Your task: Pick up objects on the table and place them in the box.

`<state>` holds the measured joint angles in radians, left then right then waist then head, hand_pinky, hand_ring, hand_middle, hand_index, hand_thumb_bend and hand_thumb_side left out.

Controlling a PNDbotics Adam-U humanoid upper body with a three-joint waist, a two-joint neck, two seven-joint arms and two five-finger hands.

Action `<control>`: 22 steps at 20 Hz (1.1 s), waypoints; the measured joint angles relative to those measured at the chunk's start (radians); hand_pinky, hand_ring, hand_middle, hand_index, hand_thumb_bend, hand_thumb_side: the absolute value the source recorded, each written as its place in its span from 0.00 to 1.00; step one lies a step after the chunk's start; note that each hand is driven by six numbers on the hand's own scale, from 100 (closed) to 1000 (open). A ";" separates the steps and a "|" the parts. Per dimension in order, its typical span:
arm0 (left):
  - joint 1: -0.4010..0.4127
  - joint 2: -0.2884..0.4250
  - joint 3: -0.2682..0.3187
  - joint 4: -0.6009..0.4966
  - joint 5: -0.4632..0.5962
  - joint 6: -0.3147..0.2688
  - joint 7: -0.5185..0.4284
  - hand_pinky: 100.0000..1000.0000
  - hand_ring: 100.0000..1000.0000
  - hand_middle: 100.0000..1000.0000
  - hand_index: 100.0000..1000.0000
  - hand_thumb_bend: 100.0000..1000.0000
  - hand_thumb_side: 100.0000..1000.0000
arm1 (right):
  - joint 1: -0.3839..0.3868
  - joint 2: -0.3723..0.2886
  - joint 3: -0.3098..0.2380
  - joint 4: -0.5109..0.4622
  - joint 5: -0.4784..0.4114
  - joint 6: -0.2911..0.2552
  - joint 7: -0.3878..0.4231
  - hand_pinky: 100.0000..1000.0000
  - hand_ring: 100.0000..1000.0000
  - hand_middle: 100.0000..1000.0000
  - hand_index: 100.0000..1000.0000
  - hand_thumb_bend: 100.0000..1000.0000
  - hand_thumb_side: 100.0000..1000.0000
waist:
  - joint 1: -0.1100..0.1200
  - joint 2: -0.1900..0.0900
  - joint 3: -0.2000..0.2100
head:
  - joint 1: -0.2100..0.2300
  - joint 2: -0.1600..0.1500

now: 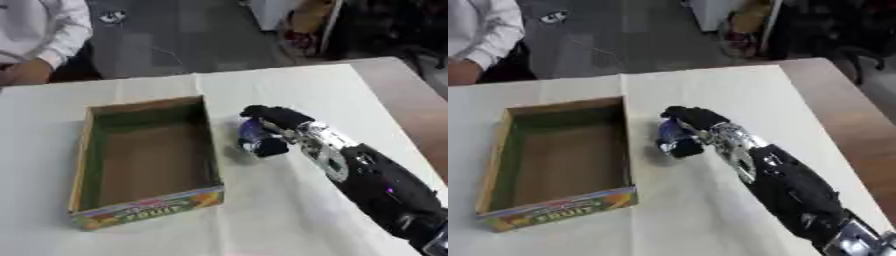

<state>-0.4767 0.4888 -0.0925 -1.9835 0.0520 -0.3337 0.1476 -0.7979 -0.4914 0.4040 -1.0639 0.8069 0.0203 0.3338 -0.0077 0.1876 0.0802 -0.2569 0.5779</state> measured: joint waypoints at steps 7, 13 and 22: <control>0.000 0.000 0.000 0.000 0.000 0.000 0.000 0.44 0.54 0.81 0.70 0.00 0.84 | 0.005 0.005 -0.014 0.027 -0.014 -0.005 0.005 0.18 0.80 1.00 1.00 0.22 0.60 | 0.002 -0.002 -0.002 | 0.000 0.000; 0.000 0.000 0.000 0.000 0.000 -0.001 0.001 0.44 0.54 0.81 0.70 0.00 0.84 | 0.012 0.009 -0.022 0.040 -0.038 -0.028 -0.014 0.00 0.57 0.95 0.98 0.22 0.51 | 0.004 -0.002 -0.003 | 0.000 0.000; 0.002 0.000 0.000 0.000 -0.001 -0.003 0.003 0.44 0.54 0.81 0.70 0.00 0.84 | 0.034 0.018 -0.026 0.050 -0.045 -0.062 -0.155 0.00 0.00 0.27 0.47 0.00 0.35 | 0.006 -0.002 -0.005 | 0.000 0.000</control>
<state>-0.4750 0.4888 -0.0925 -1.9835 0.0506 -0.3370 0.1508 -0.7639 -0.4735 0.3780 -1.0141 0.7622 -0.0421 0.1784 -0.0016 0.1853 0.0754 -0.2570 0.5780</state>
